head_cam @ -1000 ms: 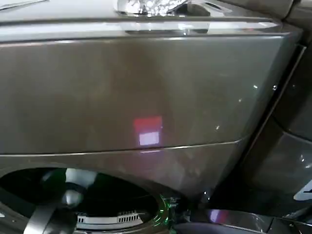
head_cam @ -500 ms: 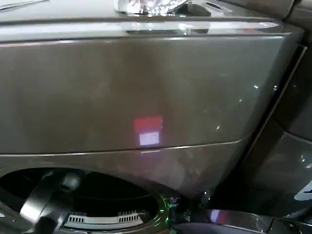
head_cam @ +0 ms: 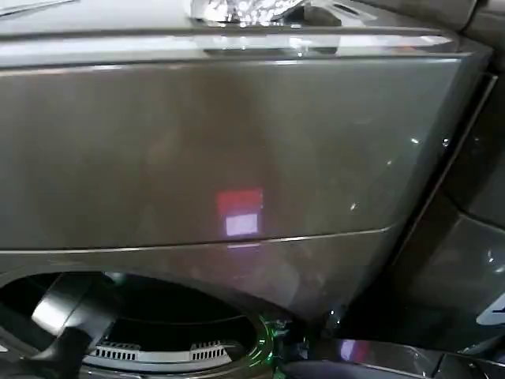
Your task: Grasp the clothes from the dryer.
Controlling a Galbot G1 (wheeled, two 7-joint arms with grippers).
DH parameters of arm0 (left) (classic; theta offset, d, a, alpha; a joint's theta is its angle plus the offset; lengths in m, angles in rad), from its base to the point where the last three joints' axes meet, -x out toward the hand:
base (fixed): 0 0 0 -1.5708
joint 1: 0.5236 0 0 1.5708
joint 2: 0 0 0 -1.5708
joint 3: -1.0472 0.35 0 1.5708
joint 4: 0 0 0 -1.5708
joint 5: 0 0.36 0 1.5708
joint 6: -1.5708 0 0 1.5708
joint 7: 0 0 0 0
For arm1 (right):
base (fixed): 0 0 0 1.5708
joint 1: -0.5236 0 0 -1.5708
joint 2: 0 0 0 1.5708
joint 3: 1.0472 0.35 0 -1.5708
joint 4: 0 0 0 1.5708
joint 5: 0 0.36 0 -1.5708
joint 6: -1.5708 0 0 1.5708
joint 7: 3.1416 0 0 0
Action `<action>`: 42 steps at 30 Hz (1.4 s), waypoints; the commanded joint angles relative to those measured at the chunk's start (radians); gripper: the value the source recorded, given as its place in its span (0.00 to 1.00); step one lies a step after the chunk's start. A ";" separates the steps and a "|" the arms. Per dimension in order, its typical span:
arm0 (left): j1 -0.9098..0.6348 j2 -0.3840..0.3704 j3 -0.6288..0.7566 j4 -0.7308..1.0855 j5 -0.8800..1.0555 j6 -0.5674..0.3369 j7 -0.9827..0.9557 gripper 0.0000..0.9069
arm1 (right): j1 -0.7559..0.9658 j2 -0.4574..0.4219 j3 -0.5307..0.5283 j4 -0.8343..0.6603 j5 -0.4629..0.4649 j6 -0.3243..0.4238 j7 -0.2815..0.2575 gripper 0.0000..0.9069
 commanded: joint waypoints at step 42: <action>-0.020 0.016 -0.013 0.123 -0.029 0.011 -0.075 0.15 | 0.017 0.008 -0.024 0.010 -0.004 0.007 -0.008 1.00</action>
